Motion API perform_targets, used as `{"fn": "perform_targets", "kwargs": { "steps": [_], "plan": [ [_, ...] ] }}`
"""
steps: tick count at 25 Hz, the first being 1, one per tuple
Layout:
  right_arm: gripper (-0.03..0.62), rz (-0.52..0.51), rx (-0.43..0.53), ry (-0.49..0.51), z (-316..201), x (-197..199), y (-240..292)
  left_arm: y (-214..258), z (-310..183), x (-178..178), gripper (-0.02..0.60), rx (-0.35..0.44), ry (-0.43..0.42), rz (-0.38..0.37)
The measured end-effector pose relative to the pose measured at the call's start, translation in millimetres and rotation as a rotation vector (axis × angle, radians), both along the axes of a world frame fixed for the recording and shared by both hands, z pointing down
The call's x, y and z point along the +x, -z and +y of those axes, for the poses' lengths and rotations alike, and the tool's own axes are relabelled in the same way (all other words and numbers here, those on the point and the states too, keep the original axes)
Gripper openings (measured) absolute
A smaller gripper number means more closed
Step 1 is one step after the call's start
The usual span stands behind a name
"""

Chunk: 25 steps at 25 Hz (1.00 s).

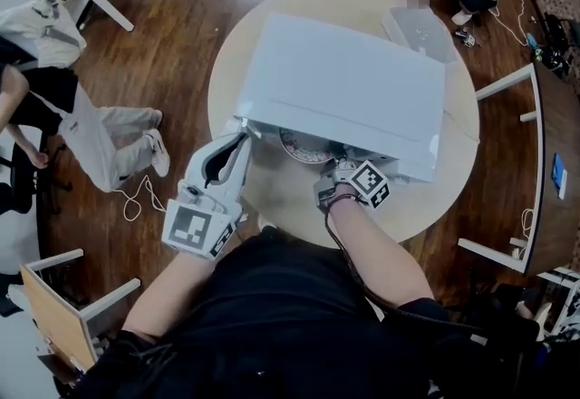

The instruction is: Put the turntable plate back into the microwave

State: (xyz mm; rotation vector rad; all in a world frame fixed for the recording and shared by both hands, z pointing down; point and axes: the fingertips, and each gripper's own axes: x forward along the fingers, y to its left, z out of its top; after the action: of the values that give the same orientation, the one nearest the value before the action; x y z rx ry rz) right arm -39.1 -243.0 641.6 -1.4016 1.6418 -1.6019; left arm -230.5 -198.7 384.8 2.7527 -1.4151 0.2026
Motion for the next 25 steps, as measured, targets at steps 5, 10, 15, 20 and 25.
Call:
{"fn": "perform_targets", "kwargs": {
  "steps": [5,10,15,20,25],
  "plan": [
    [0.028,0.006,-0.006,-0.018,-7,1,-4,-2,0,-4,0.015,-0.009,0.007,-0.013],
    [0.028,0.001,-0.013,-0.041,-15,2,-7,-4,1,-9,0.015,-0.018,0.021,-0.023],
    [0.028,0.025,-0.018,-0.056,-24,2,-9,-6,3,-9,0.015,-0.046,0.023,-0.009],
    [0.028,0.017,-0.028,-0.096,-33,4,-12,-6,3,-6,0.015,-0.050,0.009,-0.019],
    [0.028,0.013,-0.031,-0.133,-38,6,-17,-12,7,-9,0.015,-0.070,0.011,-0.032]
  ]
}}
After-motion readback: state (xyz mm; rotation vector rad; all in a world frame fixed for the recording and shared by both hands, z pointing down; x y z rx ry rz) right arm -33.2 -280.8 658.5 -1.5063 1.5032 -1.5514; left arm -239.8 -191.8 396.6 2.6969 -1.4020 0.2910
